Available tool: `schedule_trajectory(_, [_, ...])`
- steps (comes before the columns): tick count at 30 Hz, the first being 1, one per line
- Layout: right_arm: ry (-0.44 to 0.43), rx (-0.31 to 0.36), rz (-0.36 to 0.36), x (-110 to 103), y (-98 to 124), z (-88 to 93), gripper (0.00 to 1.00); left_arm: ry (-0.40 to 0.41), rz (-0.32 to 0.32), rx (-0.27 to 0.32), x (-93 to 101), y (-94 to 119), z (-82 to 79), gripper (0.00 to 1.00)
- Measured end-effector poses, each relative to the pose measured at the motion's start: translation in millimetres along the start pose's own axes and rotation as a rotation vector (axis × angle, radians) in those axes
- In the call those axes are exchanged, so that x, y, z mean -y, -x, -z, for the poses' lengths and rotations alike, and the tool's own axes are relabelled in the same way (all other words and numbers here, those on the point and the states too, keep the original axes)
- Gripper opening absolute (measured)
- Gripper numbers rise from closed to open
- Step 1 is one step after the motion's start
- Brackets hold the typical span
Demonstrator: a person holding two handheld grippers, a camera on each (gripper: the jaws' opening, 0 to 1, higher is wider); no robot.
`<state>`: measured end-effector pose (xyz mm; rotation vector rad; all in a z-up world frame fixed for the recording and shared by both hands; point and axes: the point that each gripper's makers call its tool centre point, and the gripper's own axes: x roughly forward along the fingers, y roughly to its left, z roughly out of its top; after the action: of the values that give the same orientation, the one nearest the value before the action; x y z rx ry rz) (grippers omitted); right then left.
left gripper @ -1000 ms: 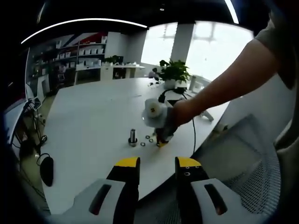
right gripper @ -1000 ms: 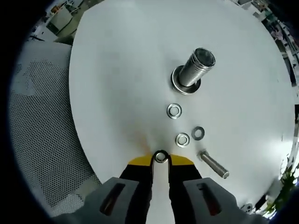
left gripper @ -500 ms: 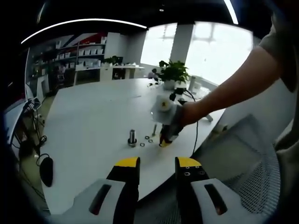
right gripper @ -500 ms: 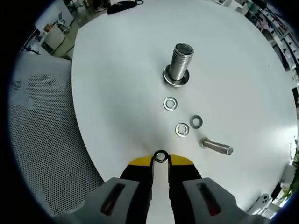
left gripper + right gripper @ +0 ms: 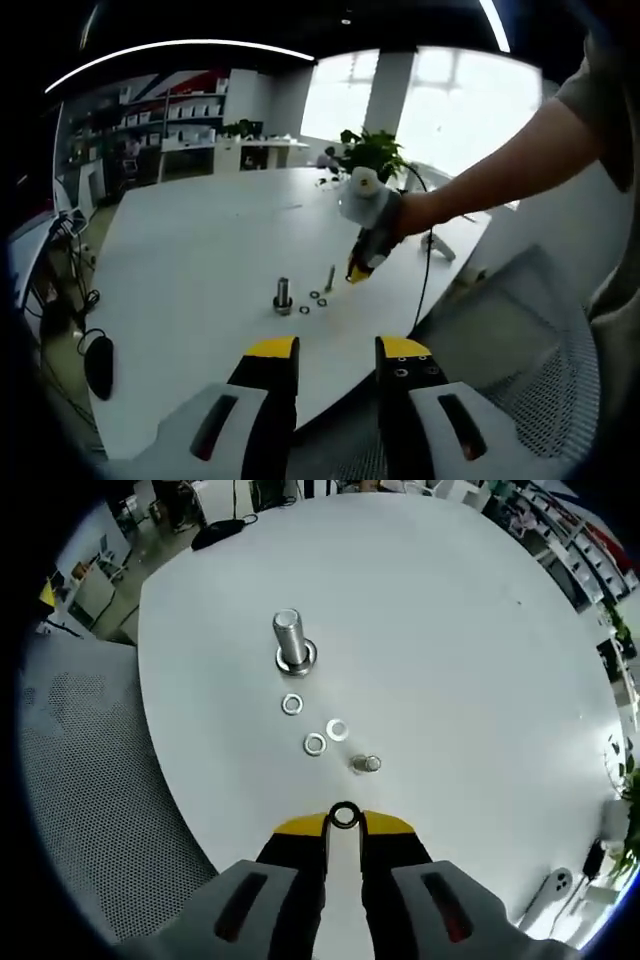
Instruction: Place the washer onto the threaded stud by aligning its center hole with the stud, sliding it down to the base, and recovering from edge contact or off-axis alignment until the washer reaches the visible bottom stop.
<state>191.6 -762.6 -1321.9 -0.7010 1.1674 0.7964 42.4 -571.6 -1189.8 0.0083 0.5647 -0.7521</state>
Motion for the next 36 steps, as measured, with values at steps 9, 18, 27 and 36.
schedule_trajectory(9, [0.052,0.073,0.052,2,12,-24.0,0.13,-0.011,0.01,-0.017,2.1,-1,2.5,0.28])
schedule_trajectory(18, [0.05,0.082,0.071,9,6,-32.0,0.13,-0.013,0.009,-0.021,2.0,-1,3.5,0.28])
schedule_trajectory(27, [0.048,0.048,0.058,8,-4,-27.5,0.13,-0.008,0.004,-0.022,0.8,-1,3.9,0.28])
schedule_trajectory(36, [0.065,0.002,0.032,7,-22,-26.5,0.13,-0.006,0.002,-0.024,0.1,-1,4.6,0.28])
